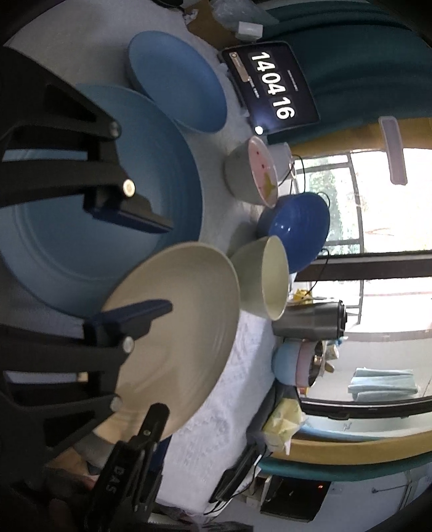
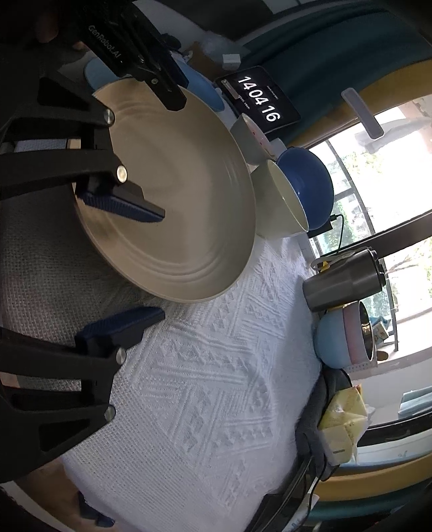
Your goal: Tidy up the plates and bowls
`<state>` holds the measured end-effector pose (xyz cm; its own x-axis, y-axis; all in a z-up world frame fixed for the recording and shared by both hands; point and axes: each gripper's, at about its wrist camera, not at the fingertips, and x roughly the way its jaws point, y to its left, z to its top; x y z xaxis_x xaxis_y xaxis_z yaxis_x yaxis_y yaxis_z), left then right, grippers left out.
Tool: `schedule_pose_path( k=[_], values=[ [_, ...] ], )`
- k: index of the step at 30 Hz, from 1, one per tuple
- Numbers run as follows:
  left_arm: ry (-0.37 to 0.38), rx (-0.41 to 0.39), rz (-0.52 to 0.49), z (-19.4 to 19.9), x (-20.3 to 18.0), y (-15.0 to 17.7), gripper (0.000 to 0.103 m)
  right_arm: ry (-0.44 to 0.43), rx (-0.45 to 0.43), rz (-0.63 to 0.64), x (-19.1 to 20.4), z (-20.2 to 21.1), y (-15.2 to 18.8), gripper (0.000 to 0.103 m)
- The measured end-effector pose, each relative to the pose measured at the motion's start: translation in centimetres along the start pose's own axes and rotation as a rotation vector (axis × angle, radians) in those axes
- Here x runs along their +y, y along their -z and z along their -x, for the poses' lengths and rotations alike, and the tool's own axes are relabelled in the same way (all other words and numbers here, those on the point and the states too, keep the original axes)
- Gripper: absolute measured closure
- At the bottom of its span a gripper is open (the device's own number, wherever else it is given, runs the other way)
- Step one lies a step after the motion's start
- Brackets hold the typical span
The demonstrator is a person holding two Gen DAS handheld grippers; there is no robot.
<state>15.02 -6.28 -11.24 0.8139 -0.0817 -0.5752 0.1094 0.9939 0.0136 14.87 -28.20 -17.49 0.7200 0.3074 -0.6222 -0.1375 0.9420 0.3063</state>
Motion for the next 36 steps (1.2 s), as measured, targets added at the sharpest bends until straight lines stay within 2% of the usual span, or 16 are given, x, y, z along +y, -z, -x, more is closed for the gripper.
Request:
schedule_pose_path(
  k=[7, 20, 36],
  values=[
    [0.026, 0.005, 0.012, 0.3, 0.3, 0.2, 0.064, 0.035, -0.01, 0.003, 0.4, 0.6, 0.0, 0.069],
    [0.034, -0.065, 0.039, 3.2, 1.8, 0.2, 0.064, 0.051, -0.053, 0.05, 2.7, 2.6, -0.6, 0.069],
    [0.013, -0.115, 0.11, 6.1, 6.2, 1.2, 0.064, 0.047, -0.062, 0.134, 7.6, 3.5, -0.5, 0.069]
  ],
)
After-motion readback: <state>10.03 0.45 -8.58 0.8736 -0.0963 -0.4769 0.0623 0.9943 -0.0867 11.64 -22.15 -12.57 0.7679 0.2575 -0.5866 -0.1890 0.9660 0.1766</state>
